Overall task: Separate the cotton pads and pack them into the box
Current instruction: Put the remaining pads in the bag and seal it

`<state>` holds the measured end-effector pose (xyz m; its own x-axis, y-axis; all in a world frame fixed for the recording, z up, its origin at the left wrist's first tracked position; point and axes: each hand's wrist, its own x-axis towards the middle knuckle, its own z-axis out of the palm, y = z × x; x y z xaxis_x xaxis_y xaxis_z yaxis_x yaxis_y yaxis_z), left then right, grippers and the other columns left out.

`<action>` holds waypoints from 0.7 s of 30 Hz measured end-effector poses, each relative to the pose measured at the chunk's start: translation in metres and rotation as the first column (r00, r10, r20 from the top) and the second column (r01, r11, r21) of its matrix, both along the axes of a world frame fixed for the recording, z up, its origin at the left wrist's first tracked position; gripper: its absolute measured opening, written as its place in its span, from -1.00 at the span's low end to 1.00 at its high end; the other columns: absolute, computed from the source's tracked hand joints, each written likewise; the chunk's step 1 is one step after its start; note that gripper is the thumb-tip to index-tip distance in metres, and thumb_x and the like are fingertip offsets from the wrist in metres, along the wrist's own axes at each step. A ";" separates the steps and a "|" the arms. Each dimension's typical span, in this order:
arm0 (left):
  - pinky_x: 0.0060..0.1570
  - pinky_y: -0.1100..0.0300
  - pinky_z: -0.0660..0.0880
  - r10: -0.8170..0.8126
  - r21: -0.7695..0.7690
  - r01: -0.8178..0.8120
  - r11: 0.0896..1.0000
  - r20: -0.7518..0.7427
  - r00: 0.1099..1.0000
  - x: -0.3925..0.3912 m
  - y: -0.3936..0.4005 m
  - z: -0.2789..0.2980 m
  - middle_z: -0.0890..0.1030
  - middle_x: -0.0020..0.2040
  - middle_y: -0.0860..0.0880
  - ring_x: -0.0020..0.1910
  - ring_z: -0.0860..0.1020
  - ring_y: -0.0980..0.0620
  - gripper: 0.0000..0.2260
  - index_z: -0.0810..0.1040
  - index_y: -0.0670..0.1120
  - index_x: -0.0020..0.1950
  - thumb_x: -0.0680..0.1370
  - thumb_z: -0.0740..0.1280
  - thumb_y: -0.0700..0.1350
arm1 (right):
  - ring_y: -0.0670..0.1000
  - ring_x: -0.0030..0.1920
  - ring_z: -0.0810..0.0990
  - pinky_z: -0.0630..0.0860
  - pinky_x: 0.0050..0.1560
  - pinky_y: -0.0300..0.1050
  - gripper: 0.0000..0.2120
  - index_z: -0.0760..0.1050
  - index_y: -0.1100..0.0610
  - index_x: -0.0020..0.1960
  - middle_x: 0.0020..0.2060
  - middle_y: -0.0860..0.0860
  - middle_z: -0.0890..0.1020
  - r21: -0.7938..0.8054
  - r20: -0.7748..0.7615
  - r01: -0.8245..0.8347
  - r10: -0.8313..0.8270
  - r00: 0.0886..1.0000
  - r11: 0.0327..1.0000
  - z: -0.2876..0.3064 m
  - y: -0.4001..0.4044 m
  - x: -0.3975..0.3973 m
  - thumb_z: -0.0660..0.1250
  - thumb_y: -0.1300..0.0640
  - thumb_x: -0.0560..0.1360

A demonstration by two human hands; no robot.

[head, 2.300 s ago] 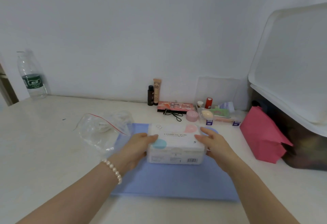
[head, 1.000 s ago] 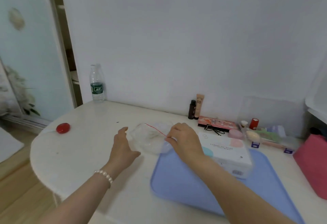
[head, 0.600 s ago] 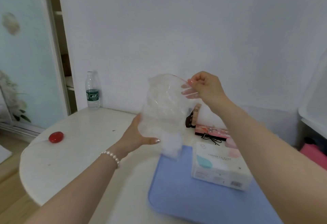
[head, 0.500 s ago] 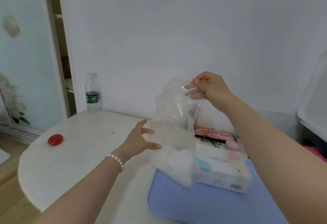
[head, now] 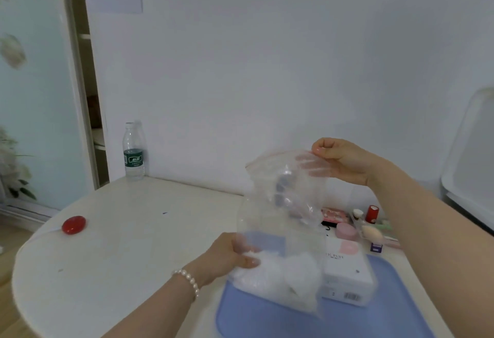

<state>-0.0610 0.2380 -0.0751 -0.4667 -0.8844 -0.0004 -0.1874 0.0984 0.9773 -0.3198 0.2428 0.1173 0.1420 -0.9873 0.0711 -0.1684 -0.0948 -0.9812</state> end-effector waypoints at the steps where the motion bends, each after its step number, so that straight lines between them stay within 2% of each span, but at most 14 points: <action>1: -0.31 0.41 0.43 0.047 -0.038 -0.046 0.998 0.027 0.999 0.003 -0.003 0.002 0.59 -0.43 0.15 -0.35 0.56 0.32 -0.69 0.40 -0.13 -0.35 0.33 0.48 -0.43 | 0.15 0.05 0.60 0.51 0.02 -0.03 -0.87 0.49 0.11 -0.21 -0.10 0.01 0.66 -0.028 -0.186 0.082 -0.086 0.979 0.996 0.003 -0.002 -0.001 0.31 0.11 0.49; 3: -0.36 0.40 0.40 0.118 -0.118 -0.109 0.987 0.078 0.990 0.011 -0.008 0.005 0.50 -0.51 0.15 -0.39 0.53 0.31 -0.58 0.30 -0.07 -0.41 0.31 0.48 -0.45 | 0.06 0.04 0.58 0.43 -0.01 -0.09 -0.75 0.53 0.08 -0.13 -0.07 -0.04 0.65 -0.135 -0.436 0.172 -0.214 0.874 0.976 0.013 -0.004 0.004 0.34 -0.11 0.44; 5: -0.34 0.34 0.38 0.148 -0.189 -0.125 0.974 0.111 0.983 0.018 -0.015 0.007 0.46 -0.45 0.09 -0.40 0.50 0.24 -0.56 0.36 0.02 -0.51 0.29 0.51 -0.40 | -0.02 0.05 0.56 0.40 0.03 -0.10 -0.61 0.55 0.05 -0.06 -0.01 -0.02 0.61 -0.262 -0.528 0.137 -0.261 0.808 0.955 0.026 -0.004 0.021 0.32 -0.27 0.38; 7: -0.32 0.29 0.37 0.167 -0.235 -0.129 0.963 0.153 0.974 0.019 -0.017 0.010 0.47 -0.40 0.04 -0.40 0.46 0.20 -0.55 0.41 0.09 -0.56 0.28 0.52 -0.36 | -0.07 0.00 0.56 0.39 -0.02 -0.16 -0.59 0.57 0.07 -0.06 -0.07 -0.03 0.61 -0.278 -0.638 0.016 -0.197 0.744 0.960 0.036 -0.001 0.047 0.33 -0.27 0.38; 9: -0.30 0.26 0.37 0.172 -0.271 -0.122 0.955 0.172 0.970 0.017 -0.014 0.012 0.51 -0.36 0.00 -0.37 0.44 0.17 -0.56 0.41 0.10 -0.55 0.28 0.52 -0.34 | -0.08 -0.07 0.60 0.41 -0.06 -0.18 -0.61 0.58 0.10 -0.05 -0.12 -0.04 0.64 -0.188 -0.758 -0.079 -0.094 0.645 0.979 0.040 -0.001 0.071 0.37 -0.22 0.38; 11: -0.28 0.25 0.39 0.183 -0.297 -0.122 0.947 0.186 0.965 0.015 -0.011 0.015 0.55 -0.31 -0.04 -0.38 0.46 0.23 -0.58 0.37 0.04 -0.52 0.28 0.52 -0.34 | -0.05 -0.12 0.61 0.42 -0.08 -0.17 -0.57 0.56 0.13 0.03 -0.17 -0.03 0.63 -0.144 -0.829 -0.106 -0.062 0.556 0.984 0.038 -0.006 0.089 0.39 -0.21 0.38; 12: -0.28 0.26 0.39 0.191 -0.308 -0.126 0.943 0.190 0.963 0.014 -0.009 0.016 0.54 -0.32 -0.02 -0.40 0.46 0.28 -0.56 0.33 0.03 -0.50 0.29 0.52 -0.35 | -0.03 -0.09 0.60 0.42 -0.04 -0.16 -0.51 0.53 0.13 0.12 -0.16 -0.05 0.60 -0.141 -0.846 -0.102 -0.067 0.528 0.985 0.036 -0.009 0.094 0.39 -0.20 0.38; 14: -0.30 0.28 0.37 0.197 -0.335 -0.121 0.935 0.204 0.959 0.013 -0.007 0.016 0.50 -0.37 0.05 -0.42 0.43 0.30 -0.56 0.29 -0.01 -0.45 0.29 0.52 -0.34 | 0.02 0.13 0.53 0.40 0.14 -0.13 -0.42 0.46 0.13 0.26 0.00 -0.05 0.56 -0.135 -0.868 -0.086 -0.076 0.490 0.987 0.031 -0.016 0.102 0.40 -0.19 0.38; 15: -0.30 0.29 0.37 0.196 -0.344 -0.114 0.932 0.214 0.957 0.013 -0.006 0.017 0.50 -0.37 0.07 -0.40 0.43 0.27 -0.58 0.30 -0.02 -0.43 0.29 0.53 -0.33 | 0.04 0.20 0.50 0.39 0.21 -0.10 -0.44 0.48 0.13 0.25 0.10 -0.01 0.56 -0.116 -0.882 -0.088 -0.062 0.467 0.989 0.030 -0.019 0.105 0.41 -0.17 0.38; 16: -0.30 0.31 0.38 0.190 -0.347 -0.105 0.932 0.219 0.957 0.013 -0.005 0.017 0.51 -0.37 0.08 -0.39 0.44 0.26 -0.60 0.32 -0.03 -0.42 0.29 0.53 -0.33 | 0.07 0.18 0.51 0.42 0.21 -0.08 -0.51 0.53 0.14 0.18 0.12 0.04 0.57 -0.085 -0.896 -0.092 -0.036 0.444 0.992 0.029 -0.022 0.106 0.42 -0.15 0.38; 19: -0.31 0.36 0.39 0.162 -0.314 -0.092 0.945 0.206 0.965 0.014 -0.005 0.017 0.53 -0.40 0.13 -0.40 0.46 0.29 -0.67 0.38 -0.09 -0.38 0.29 0.52 -0.35 | 0.06 -0.09 0.52 0.46 -0.05 -0.10 -0.78 0.57 0.12 -0.16 -0.12 0.07 0.58 -0.010 -0.927 -0.092 0.025 0.373 0.996 0.027 -0.032 0.106 0.47 -0.02 0.38; 21: -0.33 0.39 0.39 0.150 -0.278 -0.097 0.956 0.174 0.973 0.015 -0.005 0.018 0.53 -0.48 0.16 -0.41 0.48 0.33 -0.73 0.42 -0.19 -0.32 0.30 0.50 -0.40 | 0.05 -0.16 0.49 0.45 -0.12 -0.11 -0.82 0.54 0.10 -0.27 -0.19 0.05 0.57 -0.010 -0.936 -0.095 0.024 0.351 0.995 0.029 -0.034 0.104 0.49 0.04 0.37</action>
